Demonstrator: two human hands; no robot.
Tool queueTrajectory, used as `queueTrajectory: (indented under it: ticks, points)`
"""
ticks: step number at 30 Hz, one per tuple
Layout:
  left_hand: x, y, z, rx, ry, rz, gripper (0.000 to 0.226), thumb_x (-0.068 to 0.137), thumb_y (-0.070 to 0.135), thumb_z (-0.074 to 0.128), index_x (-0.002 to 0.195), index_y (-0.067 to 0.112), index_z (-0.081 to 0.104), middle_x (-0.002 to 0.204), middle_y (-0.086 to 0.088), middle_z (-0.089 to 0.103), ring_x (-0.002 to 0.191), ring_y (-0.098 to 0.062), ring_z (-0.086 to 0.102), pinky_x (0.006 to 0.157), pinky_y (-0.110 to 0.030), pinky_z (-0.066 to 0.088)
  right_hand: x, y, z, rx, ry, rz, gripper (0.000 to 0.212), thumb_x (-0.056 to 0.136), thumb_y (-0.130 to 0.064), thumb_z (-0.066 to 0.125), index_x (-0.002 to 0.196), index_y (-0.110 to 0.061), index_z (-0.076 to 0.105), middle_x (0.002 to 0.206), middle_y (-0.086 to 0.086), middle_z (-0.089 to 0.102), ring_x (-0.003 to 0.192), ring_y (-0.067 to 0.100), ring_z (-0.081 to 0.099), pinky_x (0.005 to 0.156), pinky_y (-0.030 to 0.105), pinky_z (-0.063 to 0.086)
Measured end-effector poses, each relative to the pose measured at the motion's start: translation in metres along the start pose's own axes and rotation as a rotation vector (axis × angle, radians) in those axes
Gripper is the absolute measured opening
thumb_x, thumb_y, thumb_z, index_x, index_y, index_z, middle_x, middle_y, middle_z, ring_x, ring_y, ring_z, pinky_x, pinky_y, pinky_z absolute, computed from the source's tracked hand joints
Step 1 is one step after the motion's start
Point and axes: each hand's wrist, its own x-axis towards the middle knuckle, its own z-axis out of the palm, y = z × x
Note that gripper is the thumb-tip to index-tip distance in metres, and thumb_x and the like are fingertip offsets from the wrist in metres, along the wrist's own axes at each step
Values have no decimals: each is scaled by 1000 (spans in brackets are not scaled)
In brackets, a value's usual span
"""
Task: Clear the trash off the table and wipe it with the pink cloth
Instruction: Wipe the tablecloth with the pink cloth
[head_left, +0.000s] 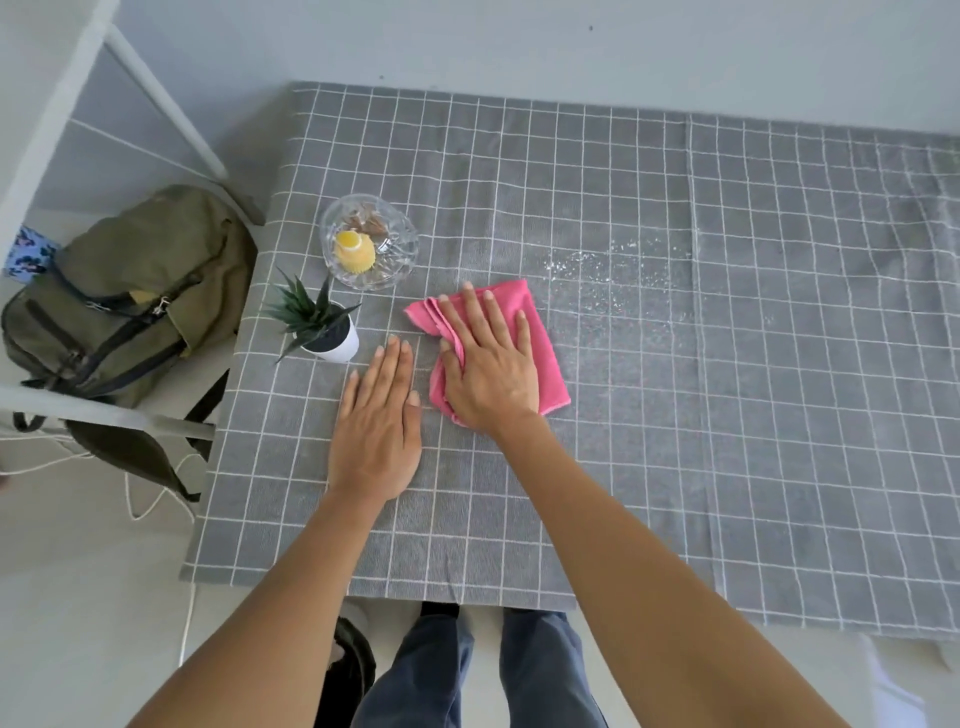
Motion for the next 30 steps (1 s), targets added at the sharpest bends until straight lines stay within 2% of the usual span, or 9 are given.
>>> queueTrajectory:
  ticks: [5, 9, 12, 15, 17, 21, 25, 27, 30]
  points:
    - [-1, 1, -2, -25, -7, -1, 56, 99, 34, 2, 153, 20, -2, 160, 7, -8, 147, -7, -10, 120, -31, -8, 4, 84, -21, -72, 23, 167, 53, 97, -49, -4, 145, -35, -21, 158, -5, -18, 146, 18, -17, 119, 48, -6]
    - [-1, 0, -1, -3, 3, 1, 57, 98, 35, 0, 153, 20, -2, 160, 6, -7, 147, -8, -8, 121, -33, -5, 1, 157, -46, -93, 72, 397, 56, 99, -47, 2, 150, -31, -10, 161, -2, -10, 147, 19, -11, 120, 48, -3]
    - [0, -1, -1, -6, 3, -1, 56, 98, 34, 1, 153, 19, -3, 160, 5, -7, 147, -8, -9, 121, -34, -4, 4, 162, -49, -45, 107, 457, 55, 100, -42, 14, 152, -34, -2, 162, -3, -3, 149, 18, -5, 119, 48, -5]
    - [-1, -1, 0, -10, 5, -6, 56, 99, 34, 1, 153, 19, -3, 160, 5, -8, 147, -8, -10, 121, -35, -3, 7, 144, -47, -6, 84, 512, 56, 100, -42, 13, 152, -34, -5, 162, -3, -7, 148, 19, -8, 118, 50, -7]
    - [-1, 0, -1, -14, 7, -7, 57, 98, 34, 1, 153, 19, -2, 160, 5, -8, 147, -8, -10, 121, -35, -3, 6, 123, -41, -14, 56, 454, 57, 99, -44, 10, 151, -34, -11, 161, -2, -12, 148, 19, -11, 118, 52, -7]
    - [0, 1, -1, -6, 17, -9, 57, 98, 34, 0, 153, 19, -2, 160, 4, -6, 147, -9, -8, 121, -35, -3, 1, 55, -23, -58, -23, 192, 57, 95, -47, 3, 145, -36, -24, 157, -2, -22, 144, 20, -22, 116, 53, -12]
    - [0, 2, -1, 7, 24, -11, 56, 98, 32, 1, 151, 17, -1, 159, 3, -5, 147, -10, -8, 121, -34, -4, -16, -5, -1, -42, -48, -27, 60, 96, -48, 3, 152, -32, -8, 160, -3, -13, 147, 19, -16, 117, 51, -12]
    - [0, 2, -1, 14, 28, -9, 54, 98, 30, 2, 150, 15, 0, 159, 2, -4, 147, -11, -6, 121, -35, -3, -23, -10, 3, -30, -49, -71, 60, 96, -47, 7, 153, -32, -1, 162, -5, -7, 148, 16, -11, 118, 48, -10]
    - [1, 1, 0, 5, 28, -15, 53, 101, 29, 4, 152, 17, -4, 160, 2, -6, 147, -11, -8, 121, -34, -4, -17, 9, -2, -37, -48, -72, 56, 99, -48, 4, 152, -35, -6, 161, -7, -10, 147, 16, -15, 118, 46, -13]
